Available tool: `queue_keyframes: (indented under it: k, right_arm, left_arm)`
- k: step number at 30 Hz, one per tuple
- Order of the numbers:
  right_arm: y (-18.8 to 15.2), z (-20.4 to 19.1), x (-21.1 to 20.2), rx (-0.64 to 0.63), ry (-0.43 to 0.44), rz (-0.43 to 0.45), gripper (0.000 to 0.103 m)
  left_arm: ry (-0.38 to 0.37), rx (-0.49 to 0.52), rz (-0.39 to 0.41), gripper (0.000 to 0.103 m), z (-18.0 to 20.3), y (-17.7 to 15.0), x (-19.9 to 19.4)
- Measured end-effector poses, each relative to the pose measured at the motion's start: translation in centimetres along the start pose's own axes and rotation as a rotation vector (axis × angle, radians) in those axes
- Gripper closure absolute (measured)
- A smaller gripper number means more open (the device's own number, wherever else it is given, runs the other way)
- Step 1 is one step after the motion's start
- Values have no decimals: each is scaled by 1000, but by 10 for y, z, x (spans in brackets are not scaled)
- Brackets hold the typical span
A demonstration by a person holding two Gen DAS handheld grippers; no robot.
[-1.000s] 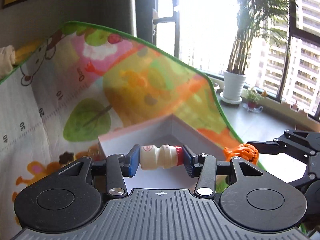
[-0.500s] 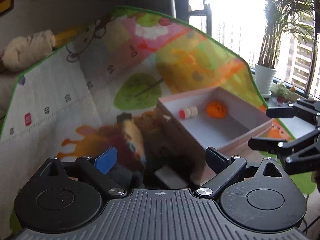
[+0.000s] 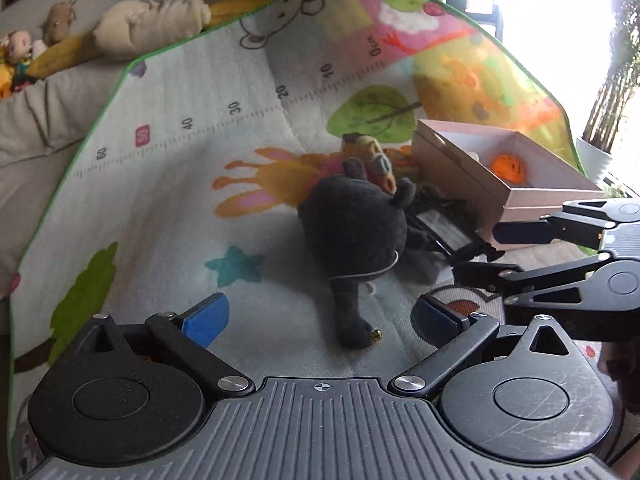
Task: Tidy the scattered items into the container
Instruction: 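Grasp the black tag device with the right gripper while the left moves to the white charger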
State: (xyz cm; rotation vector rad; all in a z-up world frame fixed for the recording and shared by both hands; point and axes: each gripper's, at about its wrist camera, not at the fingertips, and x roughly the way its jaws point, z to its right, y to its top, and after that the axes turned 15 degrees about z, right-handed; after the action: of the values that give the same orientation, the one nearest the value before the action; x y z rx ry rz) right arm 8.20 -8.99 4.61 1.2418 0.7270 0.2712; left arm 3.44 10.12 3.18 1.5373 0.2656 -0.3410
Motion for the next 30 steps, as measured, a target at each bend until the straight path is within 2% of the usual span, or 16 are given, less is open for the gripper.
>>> queue_keyframes:
  k: [2, 6, 12, 15, 19, 22, 25, 28, 30]
  right_arm:
    - [-1, -8, 10, -38, -24, -13, 47]
    - [1, -7, 9, -40, -24, -20, 58]
    - [-8, -4, -43, -64, 68, -20, 59]
    - [-20, 2, -71, -70, 84, -37, 59]
    - [-34, 21, -103, -67, 61, -63, 61]
    - [-45, 39, -118, -56, 1, -90, 61]
    - [-52, 57, -126, -31, -92, -101, 60]
    - [-53, 72, -133, 28, -119, -76, 52]
    - [-51, 77, -134, 48, -114, -44, 41]
  left_arm:
    - [-1, -10, 1, 1, -1, -1, 0]
    - [-4, -21, -8, 0, -1, -3, 1]
    - [-16, -24, -21, 0, 5, -5, 1]
    - [-36, -17, -30, 0, 12, -6, 0]
    - [-65, -4, -37, 0, 22, -7, 1]
    - [-84, 0, -46, 0, 30, -8, 3]
    - [-108, 10, -58, 0, 40, -9, 5]
    - [-135, 31, -65, 0, 51, -9, 5]
    - [-155, 45, -75, 0, 59, -9, 5]
